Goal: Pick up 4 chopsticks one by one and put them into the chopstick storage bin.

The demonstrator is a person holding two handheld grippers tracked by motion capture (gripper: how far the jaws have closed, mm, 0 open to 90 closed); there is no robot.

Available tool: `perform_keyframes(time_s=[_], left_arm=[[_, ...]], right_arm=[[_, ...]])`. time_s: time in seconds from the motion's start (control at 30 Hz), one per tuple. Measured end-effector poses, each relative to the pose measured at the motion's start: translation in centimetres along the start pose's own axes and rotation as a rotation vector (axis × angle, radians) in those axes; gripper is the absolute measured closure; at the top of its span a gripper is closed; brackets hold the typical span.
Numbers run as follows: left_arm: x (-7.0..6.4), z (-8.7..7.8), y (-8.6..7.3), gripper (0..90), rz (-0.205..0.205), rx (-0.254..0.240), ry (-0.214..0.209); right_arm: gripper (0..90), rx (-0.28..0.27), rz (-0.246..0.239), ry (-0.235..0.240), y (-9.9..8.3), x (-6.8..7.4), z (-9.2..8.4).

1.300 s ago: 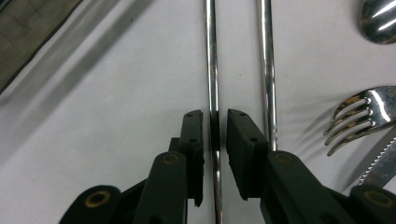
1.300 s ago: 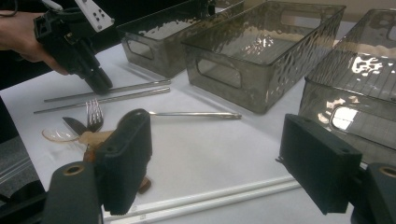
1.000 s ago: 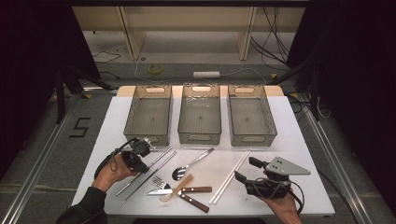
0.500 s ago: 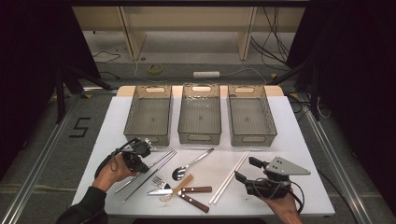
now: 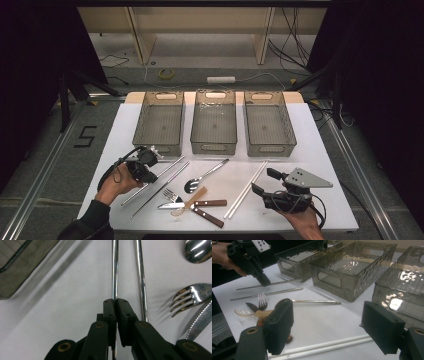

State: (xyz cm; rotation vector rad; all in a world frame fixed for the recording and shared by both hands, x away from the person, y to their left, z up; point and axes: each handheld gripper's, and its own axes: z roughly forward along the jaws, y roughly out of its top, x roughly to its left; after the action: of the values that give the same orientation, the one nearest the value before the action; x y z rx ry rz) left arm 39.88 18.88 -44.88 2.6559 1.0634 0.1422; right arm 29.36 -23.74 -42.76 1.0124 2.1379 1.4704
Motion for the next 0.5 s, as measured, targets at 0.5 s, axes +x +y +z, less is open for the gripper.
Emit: perform_keyframes(time_s=[0.5], left_arm=[[-0.4, -4.1, 0.4, 85.1, -0.013, -0.159, -0.008]], right_arm=[[26.6, -0.017, 0.002, -0.007, 0.0, -0.1, -0.2]])
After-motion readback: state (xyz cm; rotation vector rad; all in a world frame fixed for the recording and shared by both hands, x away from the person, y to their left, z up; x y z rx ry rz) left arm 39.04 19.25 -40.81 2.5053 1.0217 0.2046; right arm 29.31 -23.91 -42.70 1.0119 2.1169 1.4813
